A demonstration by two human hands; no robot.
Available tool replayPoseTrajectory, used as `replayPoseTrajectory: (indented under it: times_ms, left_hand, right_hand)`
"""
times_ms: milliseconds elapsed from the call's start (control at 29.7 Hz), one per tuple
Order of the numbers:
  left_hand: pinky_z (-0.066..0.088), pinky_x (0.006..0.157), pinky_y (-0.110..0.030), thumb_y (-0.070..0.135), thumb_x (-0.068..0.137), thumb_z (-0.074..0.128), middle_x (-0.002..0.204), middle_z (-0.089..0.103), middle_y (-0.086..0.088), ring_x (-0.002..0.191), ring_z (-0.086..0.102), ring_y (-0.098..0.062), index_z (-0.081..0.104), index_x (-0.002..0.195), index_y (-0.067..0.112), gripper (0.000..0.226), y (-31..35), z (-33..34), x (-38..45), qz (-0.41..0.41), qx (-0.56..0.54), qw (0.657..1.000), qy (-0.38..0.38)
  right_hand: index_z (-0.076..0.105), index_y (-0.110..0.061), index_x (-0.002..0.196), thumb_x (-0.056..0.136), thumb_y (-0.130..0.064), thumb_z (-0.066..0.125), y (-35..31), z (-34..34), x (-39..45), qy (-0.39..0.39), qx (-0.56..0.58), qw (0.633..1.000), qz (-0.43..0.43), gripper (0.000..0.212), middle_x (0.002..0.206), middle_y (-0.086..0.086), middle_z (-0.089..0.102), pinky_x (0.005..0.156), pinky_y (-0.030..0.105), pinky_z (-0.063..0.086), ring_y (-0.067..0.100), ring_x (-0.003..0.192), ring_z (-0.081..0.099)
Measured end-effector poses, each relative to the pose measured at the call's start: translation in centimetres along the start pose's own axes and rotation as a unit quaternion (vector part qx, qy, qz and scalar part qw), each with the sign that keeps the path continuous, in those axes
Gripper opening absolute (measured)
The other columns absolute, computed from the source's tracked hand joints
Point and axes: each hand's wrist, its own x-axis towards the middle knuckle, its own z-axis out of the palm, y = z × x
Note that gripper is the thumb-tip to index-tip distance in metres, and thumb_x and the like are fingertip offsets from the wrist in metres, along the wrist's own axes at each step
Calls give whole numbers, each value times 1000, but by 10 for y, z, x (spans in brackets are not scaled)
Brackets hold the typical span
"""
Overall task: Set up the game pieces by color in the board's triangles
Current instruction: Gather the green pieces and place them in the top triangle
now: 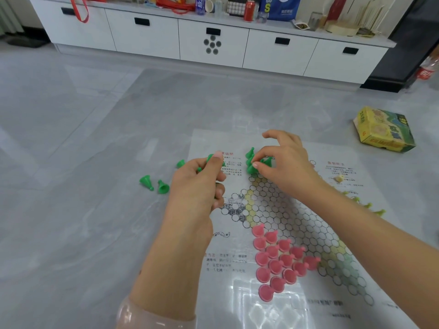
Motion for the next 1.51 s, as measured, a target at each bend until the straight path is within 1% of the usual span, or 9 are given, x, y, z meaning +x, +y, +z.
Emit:
replayPoseTrajectory:
  times_ms: [706, 773, 874, 975, 1110, 1211, 1345, 1412, 1513]
  left_hand:
    - [25, 30, -14, 20, 90, 56, 61, 47, 1, 34, 34, -4, 52, 77, 12, 15, 3, -4, 2, -8, -16, 1000, 5]
    - [25, 31, -14, 15, 90, 54, 62, 49, 1, 34, 34, -5, 51, 75, 13, 15, 4, -6, 4, -4, -21, 1000, 14]
    - [25, 32, -13, 9, 90, 49, 64, 54, -1, 35, 34, -6, 52, 78, 14, 13, 6, -13, 5, 2, -18, 1000, 22]
    - [26, 32, -13, 8, 91, 45, 67, 57, -1, 35, 35, -7, 54, 81, 16, 15, 7, -25, 7, 17, -4, 999, 36]
    - [27, 35, -14, 6, 90, 45, 68, 56, -1, 38, 36, -8, 57, 78, 18, 20, 8, -42, 13, 44, -11, 996, 70]
    - [28, 33, -12, 9, 90, 47, 65, 51, -1, 36, 37, -7, 57, 78, 17, 17, 9, -51, 20, 23, -98, 990, 98]
    - [25, 31, -12, 12, 90, 45, 59, 40, 1, 30, 34, -7, 50, 75, 11, 16, 11, -64, 28, -69, -293, 950, 85]
    - [25, 31, -11, 13, 90, 42, 55, 39, 2, 30, 34, -7, 50, 74, 10, 19, 10, -68, 29, -90, -327, 938, 74]
    - [25, 31, -10, 13, 89, 44, 54, 40, 1, 29, 35, -7, 52, 75, 11, 16, 11, -69, 29, -95, -323, 939, 72]
  right_hand:
    - [70, -20, 96, 85, -25, 61, 4, 1, 0, 0, 10, 1000, -9, 15, 137, -1, 42, 106, 39, 22, 19, 132, 24]
    - [69, -20, 97, 85, -25, 61, 3, -2, -1, 23, 34, 999, -24, 15, 134, -1, 45, 106, 34, 22, 18, 131, 27]
    - [69, -19, 97, 86, -22, 60, -7, -7, -3, 45, 55, 995, -65, 14, 124, -2, 52, 96, 19, 20, 15, 122, 37]
    - [68, -18, 99, 88, -22, 57, -25, -4, 0, -13, 42, 989, -139, 16, 114, -4, 58, 90, 17, 26, 12, 110, 45]
    - [51, -20, 128, 90, -23, 55, -51, 15, 6, -156, -28, 974, -159, 38, 128, 0, 47, 96, 29, 39, 17, 113, 48]
    - [36, -22, 138, 88, -28, 57, -65, 25, 14, -202, -20, 969, -139, 55, 133, 3, 39, 93, 27, 36, 20, 115, 47]
    - [32, -25, 140, 86, -32, 60, -85, 34, 26, -226, 16, 963, -144, 62, 125, 1, 38, 85, 25, 34, 16, 105, 45]
    - [39, -24, 136, 87, -30, 59, -97, 40, 30, -221, 11, 962, -158, 53, 110, -1, 36, 80, 24, 33, 14, 95, 44]
    - [55, -20, 113, 88, -25, 56, -107, 48, 33, -196, -7, 964, -180, 26, 98, -3, 37, 75, 26, 35, 19, 94, 50]
